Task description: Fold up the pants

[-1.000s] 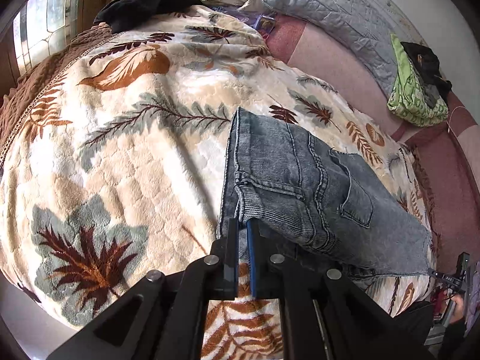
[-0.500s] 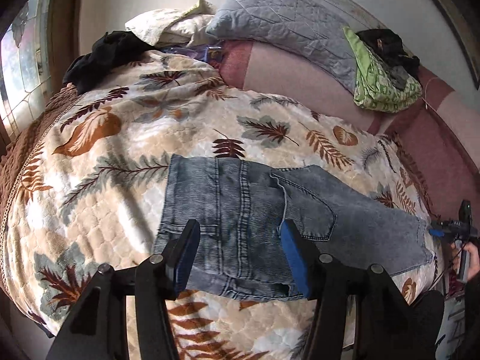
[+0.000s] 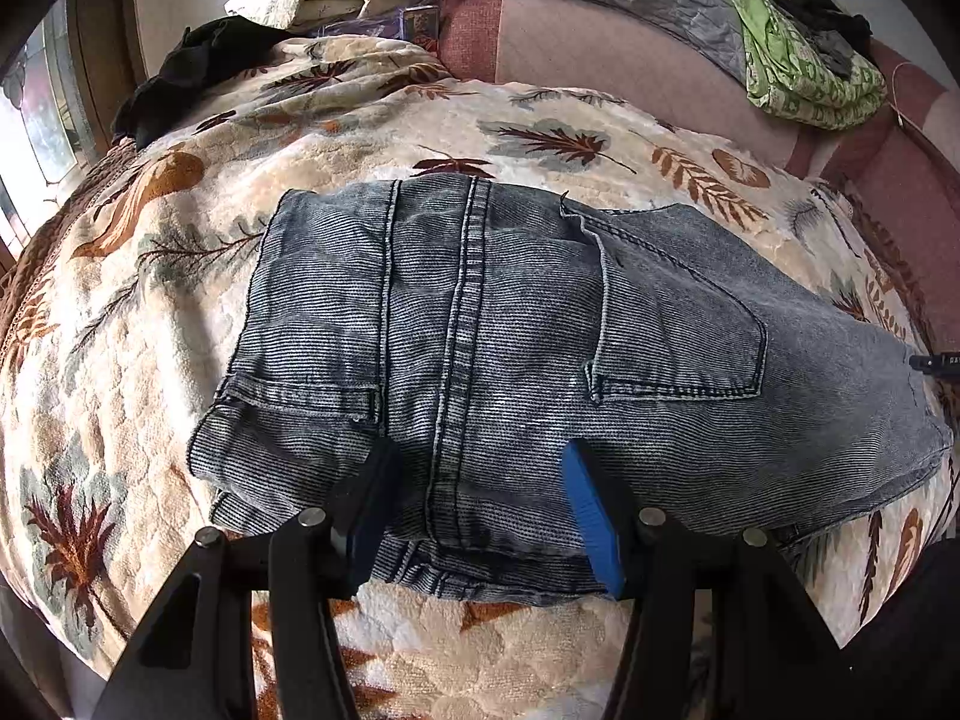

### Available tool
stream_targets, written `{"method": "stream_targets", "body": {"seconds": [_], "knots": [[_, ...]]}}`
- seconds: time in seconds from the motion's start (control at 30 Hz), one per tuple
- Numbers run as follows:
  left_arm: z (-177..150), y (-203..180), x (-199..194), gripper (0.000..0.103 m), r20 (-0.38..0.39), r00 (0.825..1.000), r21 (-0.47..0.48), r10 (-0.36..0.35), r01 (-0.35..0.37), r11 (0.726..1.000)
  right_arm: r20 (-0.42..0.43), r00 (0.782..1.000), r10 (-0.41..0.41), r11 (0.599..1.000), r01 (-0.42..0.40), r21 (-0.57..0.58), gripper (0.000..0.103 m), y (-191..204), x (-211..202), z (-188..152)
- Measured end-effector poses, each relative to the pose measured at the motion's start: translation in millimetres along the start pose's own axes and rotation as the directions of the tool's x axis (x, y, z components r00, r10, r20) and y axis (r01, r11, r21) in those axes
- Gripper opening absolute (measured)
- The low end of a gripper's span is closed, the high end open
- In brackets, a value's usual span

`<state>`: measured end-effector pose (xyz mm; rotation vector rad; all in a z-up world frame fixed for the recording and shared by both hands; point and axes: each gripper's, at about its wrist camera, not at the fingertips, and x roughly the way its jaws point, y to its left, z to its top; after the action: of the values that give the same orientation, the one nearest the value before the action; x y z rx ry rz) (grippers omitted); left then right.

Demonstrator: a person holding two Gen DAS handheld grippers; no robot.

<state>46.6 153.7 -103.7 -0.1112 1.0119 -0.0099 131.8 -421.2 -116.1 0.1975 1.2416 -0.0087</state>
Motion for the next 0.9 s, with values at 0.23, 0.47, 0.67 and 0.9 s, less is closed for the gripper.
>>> {"method": "stream_targets", "body": {"seconds": [0.23,0.47,0.67,0.9], "knots": [[1.6,0.3,-4.2,0.057,0.004,1.0,-0.013,0.001,-0.001,1.0,0.122,0.99,0.073,0.995,-0.081,0.062,0.031,-5.4,-62.5,-28.2],[4.2,-6.9,-22.6,0.057,0.076,0.997,-0.025,-0.03,0.032,0.999,0.004,0.938,0.347,0.931,-0.345,0.121,0.054,12.8,-49.8,-90.8],[-6.4,-13.8,1.0,0.07,-0.012,0.998,0.035,0.059,-0.059,0.998,-0.048,0.947,0.319,0.934,-0.305,0.188,0.052,4.8,-31.2,-104.6],[3.3,-27.3,-19.9,0.07,0.044,0.998,0.033,0.052,-0.053,0.998,0.019,0.942,0.335,0.94,-0.336,0.062,0.063,48.8,-53.1,-79.8]]}}
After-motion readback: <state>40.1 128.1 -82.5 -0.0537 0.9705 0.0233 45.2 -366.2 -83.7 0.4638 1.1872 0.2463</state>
